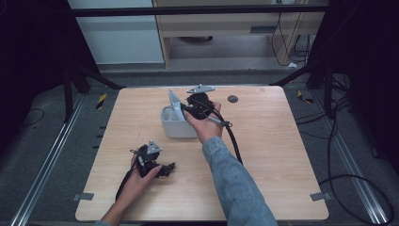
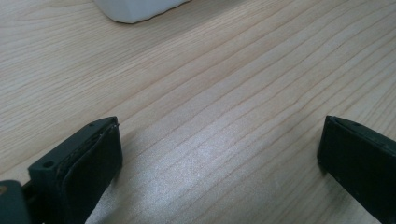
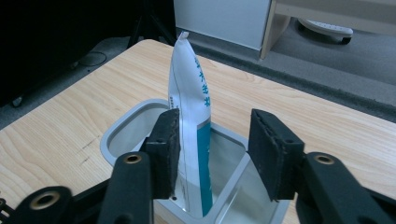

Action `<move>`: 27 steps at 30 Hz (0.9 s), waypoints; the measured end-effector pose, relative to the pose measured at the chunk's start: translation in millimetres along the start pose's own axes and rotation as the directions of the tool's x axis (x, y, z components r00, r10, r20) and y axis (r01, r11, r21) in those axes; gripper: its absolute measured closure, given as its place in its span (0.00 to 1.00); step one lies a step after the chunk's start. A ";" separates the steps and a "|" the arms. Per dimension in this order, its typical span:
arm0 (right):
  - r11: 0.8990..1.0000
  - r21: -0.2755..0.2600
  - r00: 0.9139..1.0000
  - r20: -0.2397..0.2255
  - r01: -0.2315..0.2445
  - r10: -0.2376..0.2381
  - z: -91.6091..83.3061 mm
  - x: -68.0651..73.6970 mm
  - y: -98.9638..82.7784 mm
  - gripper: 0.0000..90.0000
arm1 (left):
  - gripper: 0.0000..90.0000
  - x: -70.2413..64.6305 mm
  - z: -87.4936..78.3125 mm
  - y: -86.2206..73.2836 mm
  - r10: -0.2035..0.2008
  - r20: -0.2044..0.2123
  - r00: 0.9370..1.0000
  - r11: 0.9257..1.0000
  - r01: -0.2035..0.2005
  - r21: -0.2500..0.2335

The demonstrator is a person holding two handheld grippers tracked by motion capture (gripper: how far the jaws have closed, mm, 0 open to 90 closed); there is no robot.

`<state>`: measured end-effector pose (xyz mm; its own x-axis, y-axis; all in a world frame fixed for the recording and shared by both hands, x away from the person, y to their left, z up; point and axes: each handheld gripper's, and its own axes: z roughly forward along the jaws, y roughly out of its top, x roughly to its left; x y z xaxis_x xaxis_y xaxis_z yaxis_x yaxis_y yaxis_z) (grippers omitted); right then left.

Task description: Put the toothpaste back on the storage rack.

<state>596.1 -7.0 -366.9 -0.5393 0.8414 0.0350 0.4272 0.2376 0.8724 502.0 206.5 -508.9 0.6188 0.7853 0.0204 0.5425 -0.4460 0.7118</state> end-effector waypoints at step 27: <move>0.998 -0.018 0.998 0.015 0.060 -0.060 -42.6 -24.5 7.3 0.15 | 0.00 0.1 0.4 0.3 0.000 0.000 1.000 1.000 0.000 -0.001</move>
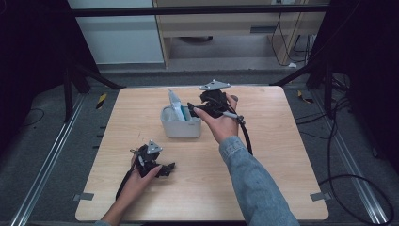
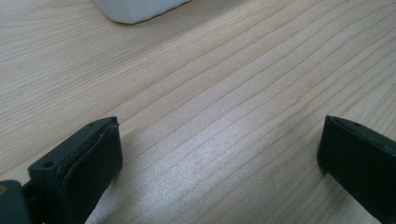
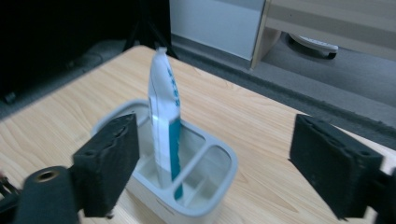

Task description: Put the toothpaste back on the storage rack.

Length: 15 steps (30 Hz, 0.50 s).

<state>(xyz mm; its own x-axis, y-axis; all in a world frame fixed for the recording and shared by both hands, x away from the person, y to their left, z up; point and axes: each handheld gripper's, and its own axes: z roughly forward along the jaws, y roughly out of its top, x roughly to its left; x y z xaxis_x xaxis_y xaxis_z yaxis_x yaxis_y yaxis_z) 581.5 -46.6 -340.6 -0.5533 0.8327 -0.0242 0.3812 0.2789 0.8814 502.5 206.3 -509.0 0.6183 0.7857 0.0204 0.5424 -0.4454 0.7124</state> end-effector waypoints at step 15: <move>0.999 0.040 0.998 0.056 -0.034 0.032 -20.6 -29.6 -22.5 0.09 | 0.00 0.4 0.4 0.4 0.002 0.003 1.000 1.000 -0.002 0.000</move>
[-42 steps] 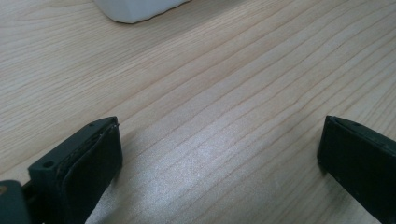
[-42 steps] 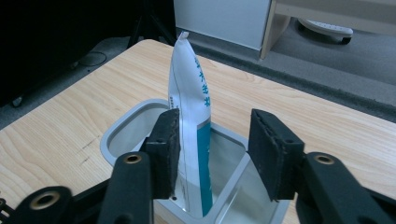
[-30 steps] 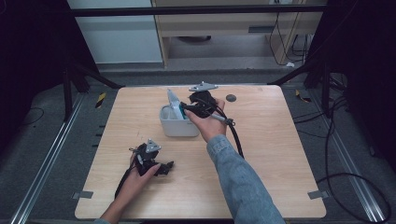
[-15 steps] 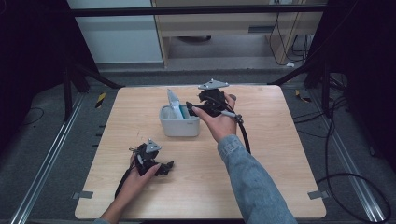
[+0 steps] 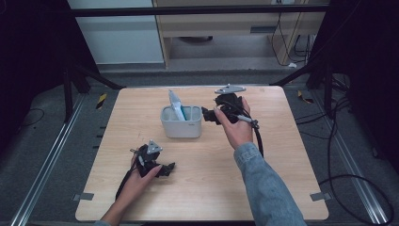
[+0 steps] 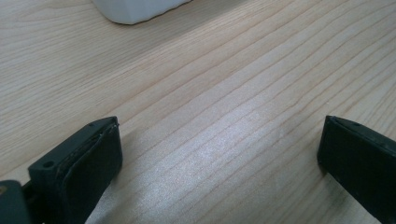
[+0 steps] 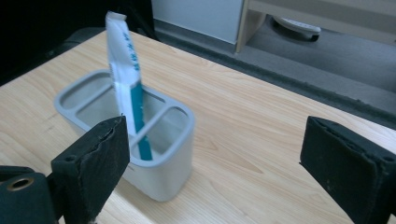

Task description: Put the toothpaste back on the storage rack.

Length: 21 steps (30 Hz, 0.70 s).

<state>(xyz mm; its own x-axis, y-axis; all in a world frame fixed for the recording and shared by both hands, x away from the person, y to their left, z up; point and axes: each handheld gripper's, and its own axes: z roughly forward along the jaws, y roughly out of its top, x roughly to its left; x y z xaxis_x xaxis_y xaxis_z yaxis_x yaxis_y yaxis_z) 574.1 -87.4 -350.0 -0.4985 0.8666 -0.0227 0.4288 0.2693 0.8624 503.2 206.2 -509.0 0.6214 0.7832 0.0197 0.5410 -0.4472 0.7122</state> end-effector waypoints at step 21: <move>0.999 0.027 0.994 0.098 -0.041 0.038 -29.5 -42.6 -43.7 0.08 | 0.00 0.0 -0.1 0.0 0.001 0.001 1.000 1.000 -0.001 0.003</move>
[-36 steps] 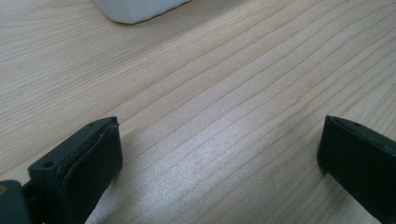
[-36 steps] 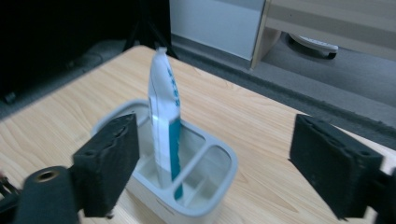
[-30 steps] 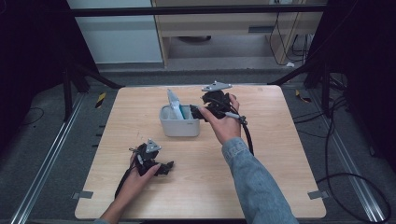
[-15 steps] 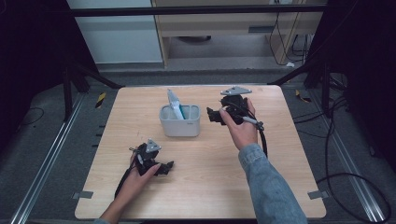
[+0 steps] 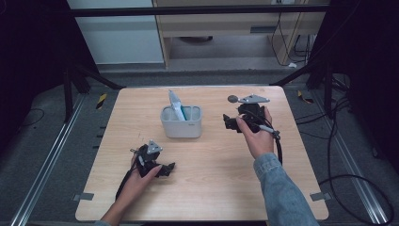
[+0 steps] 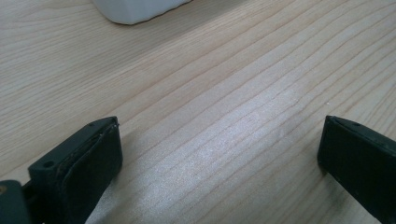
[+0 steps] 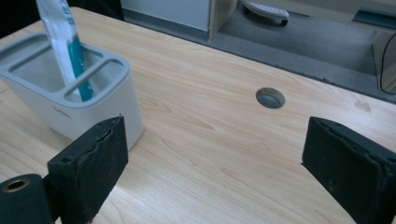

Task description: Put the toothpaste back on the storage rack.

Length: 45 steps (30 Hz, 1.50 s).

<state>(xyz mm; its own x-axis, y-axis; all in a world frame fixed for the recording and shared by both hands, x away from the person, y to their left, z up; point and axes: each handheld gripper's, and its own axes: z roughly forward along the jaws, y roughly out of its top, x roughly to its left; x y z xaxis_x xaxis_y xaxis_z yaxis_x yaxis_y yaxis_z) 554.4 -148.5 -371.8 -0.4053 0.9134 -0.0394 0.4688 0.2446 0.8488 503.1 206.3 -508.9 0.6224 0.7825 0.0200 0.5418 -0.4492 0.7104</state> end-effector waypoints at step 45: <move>0.987 0.146 0.992 0.118 -0.070 0.053 1.1 -54.5 -107.8 0.09 | 0.00 0.0 0.0 0.0 -0.001 0.000 1.000 1.000 0.001 0.000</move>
<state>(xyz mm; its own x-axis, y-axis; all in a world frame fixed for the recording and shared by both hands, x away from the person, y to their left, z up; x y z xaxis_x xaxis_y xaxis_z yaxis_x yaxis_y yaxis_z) 526.8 -224.3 -461.8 -0.2846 0.9570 -0.0563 0.6059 0.2251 0.7631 503.1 206.3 -508.9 0.6221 0.7827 0.0193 0.5422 -0.4484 0.7106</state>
